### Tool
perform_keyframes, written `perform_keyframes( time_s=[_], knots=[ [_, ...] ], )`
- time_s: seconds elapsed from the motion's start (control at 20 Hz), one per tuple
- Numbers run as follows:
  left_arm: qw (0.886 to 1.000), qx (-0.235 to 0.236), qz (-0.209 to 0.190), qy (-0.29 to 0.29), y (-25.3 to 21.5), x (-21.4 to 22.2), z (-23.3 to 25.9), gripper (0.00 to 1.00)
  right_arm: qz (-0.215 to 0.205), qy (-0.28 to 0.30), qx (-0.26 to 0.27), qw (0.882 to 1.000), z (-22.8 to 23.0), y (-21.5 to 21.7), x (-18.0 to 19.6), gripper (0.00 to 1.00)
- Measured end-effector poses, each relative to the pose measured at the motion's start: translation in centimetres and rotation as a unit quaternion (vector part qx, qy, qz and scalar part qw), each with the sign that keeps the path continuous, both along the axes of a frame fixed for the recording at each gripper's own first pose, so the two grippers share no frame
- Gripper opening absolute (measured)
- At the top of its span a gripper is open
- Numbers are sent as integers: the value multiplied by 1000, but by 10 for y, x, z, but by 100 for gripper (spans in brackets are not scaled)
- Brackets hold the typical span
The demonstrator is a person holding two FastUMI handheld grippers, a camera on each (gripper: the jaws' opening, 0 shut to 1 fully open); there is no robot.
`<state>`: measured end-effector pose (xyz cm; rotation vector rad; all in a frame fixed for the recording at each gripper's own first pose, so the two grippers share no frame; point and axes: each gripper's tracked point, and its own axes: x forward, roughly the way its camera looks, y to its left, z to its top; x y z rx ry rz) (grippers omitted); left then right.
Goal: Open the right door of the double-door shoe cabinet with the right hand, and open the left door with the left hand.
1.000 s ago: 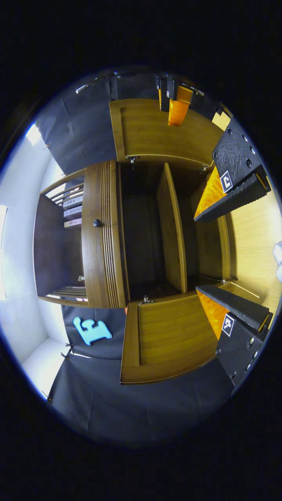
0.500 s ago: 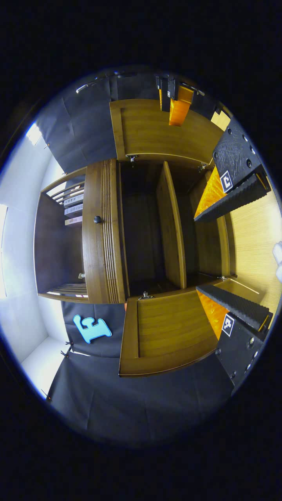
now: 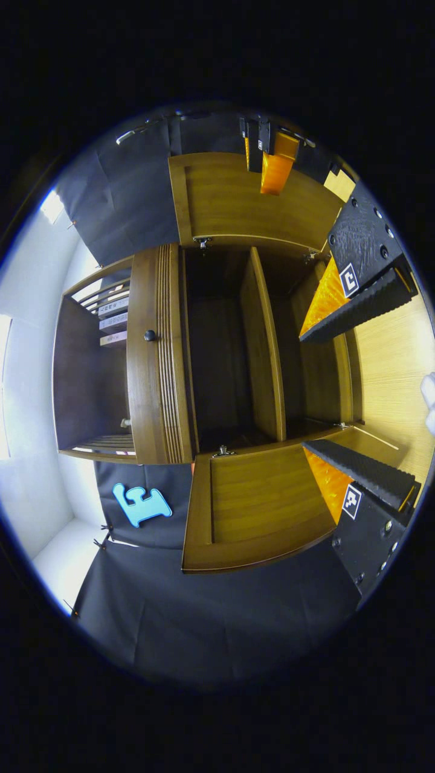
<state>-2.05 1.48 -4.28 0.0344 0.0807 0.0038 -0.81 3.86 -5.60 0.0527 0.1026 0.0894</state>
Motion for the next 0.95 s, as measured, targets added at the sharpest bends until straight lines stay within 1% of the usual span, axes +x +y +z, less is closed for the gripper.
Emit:
perform_keyframes(
  time_s=[0.1, 0.15, 0.2, 0.25, 0.45, 0.75, 0.95],
  knots=[
    [1000, -1, 2, -2, 1, -1, 2, 96, 1, -2, 1, 1000, 2, 0, 0, 100],
    [1000, -1, 3, -2, 2, -2, 3, 100, 1, -3, 1, 1000, 3, 0, -1, 100],
    [1000, -1, 5, -2, 3, -1, 3, 100, 2, -4, 1, 1000, 3, 1, -1, 100],
    [1000, -2, 6, -2, 4, -1, 3, 96, 4, -5, 1, 1000, 4, 1, -1, 100],
    [1000, 0, 16, 4, 7, -5, 2, 96, 14, -7, 2, 1000, 4, 7, 0, 100],
    [999, -8, 41, 10, 21, -15, 0, 96, 41, -1, 1, 999, 9, 22, 11, 100],
    [998, -5, 56, 15, 29, -23, -2, 96, 61, -3, -3, 998, 14, 34, 10, 100]
  ],
)
